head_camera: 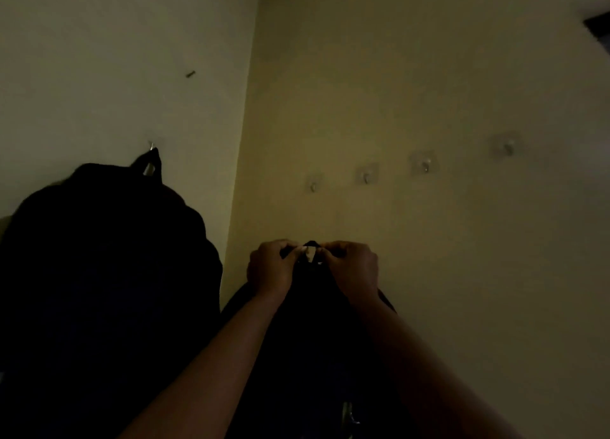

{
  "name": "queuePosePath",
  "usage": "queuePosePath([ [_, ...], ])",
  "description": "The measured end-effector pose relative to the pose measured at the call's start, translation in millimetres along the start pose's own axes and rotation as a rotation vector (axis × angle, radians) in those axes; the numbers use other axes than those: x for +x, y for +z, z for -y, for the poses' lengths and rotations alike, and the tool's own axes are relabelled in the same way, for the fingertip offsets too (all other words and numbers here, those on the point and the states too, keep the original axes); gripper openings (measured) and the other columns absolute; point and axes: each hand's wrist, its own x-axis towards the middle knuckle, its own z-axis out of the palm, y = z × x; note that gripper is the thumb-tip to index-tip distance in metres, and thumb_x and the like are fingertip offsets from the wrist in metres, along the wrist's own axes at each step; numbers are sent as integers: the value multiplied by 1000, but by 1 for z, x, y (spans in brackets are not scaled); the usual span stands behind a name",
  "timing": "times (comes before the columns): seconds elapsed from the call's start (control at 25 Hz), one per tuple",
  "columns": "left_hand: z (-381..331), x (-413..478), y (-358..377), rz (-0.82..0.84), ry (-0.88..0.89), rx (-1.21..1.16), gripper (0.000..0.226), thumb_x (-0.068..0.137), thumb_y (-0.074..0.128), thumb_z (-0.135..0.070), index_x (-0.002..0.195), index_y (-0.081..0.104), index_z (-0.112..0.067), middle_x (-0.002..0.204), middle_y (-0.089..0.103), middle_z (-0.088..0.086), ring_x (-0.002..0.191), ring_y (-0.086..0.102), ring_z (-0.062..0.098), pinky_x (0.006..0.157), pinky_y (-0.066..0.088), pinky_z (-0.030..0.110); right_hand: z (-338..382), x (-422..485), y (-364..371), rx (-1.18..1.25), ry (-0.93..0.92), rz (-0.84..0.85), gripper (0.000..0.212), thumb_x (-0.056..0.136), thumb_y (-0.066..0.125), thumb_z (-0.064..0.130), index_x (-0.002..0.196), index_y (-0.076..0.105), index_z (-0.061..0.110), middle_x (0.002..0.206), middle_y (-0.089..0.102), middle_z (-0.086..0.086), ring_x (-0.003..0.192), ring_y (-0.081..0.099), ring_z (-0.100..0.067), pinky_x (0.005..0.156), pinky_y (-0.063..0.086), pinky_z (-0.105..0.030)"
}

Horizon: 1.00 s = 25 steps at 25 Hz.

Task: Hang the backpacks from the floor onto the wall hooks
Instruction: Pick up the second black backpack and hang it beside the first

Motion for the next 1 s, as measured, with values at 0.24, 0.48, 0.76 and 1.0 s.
queuePosePath([
  [0.24, 7, 101, 49, -117, 66, -81, 21, 82, 66, -30, 94, 75, -14, 100, 75, 6, 95, 68, 25, 80, 54, 34, -2, 107, 34, -45, -146, -107, 24, 84, 65, 28, 102, 74, 16, 103, 75, -3, 93, 69, -14, 69, 40, -16],
  [0.48, 17, 185, 97, -118, 128, -105, 21, 84, 62, -32, 94, 74, -18, 101, 75, 6, 97, 67, 27, 82, 53, 37, -7, 189, 61, -96, -168, -212, 23, 80, 67, 31, 99, 75, 20, 101, 75, -8, 92, 69, -23, 68, 44, -22],
  [0.76, 25, 237, 131, -132, 216, -206, 27, 86, 60, -33, 98, 73, -13, 105, 73, 11, 101, 65, 30, 84, 50, 35, -3, 245, 72, -229, -205, -284, 22, 78, 66, 30, 96, 76, 21, 100, 75, -8, 92, 68, -25, 73, 48, -25],
  [1.0, 39, 237, 133, -50, 66, -292, 27, 78, 72, -28, 96, 75, -9, 103, 74, 13, 98, 67, 27, 73, 46, 25, -3, 239, 76, -337, -124, -296, 22, 74, 67, 26, 91, 76, 15, 97, 71, -13, 95, 65, -30, 73, 44, -26],
])
